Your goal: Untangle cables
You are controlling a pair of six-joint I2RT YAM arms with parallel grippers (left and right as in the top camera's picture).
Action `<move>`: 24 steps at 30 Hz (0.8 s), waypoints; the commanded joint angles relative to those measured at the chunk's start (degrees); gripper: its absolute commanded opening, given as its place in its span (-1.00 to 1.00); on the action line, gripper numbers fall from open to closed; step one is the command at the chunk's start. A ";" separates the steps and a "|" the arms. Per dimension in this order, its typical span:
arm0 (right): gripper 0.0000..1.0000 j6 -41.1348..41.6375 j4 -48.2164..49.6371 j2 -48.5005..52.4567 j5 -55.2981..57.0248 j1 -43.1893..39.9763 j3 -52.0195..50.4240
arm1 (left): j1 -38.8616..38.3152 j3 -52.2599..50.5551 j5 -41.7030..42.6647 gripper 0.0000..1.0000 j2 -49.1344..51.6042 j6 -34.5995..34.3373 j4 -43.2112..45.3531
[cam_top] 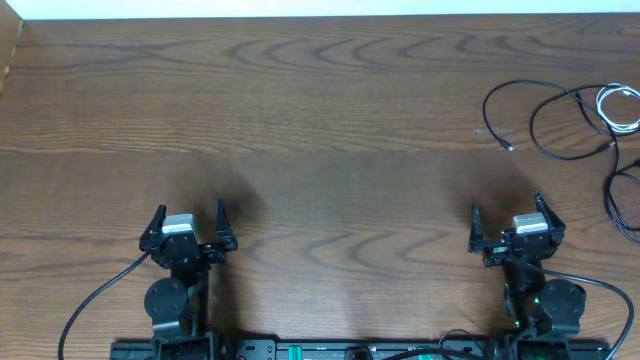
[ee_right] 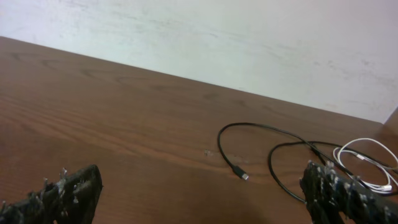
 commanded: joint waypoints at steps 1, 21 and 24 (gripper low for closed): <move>0.98 -0.42 -0.09 -0.35 0.04 0.39 -0.20 | 0.17 -0.79 0.31 0.96 -0.52 0.79 -2.27; 0.98 -0.42 -0.09 -0.35 0.04 0.39 -0.20 | 0.17 -0.79 0.31 0.96 0.02 0.79 -2.25; 0.99 -0.42 -0.09 -0.35 0.04 0.39 -0.20 | 0.20 -0.79 0.33 0.96 0.02 0.79 -2.27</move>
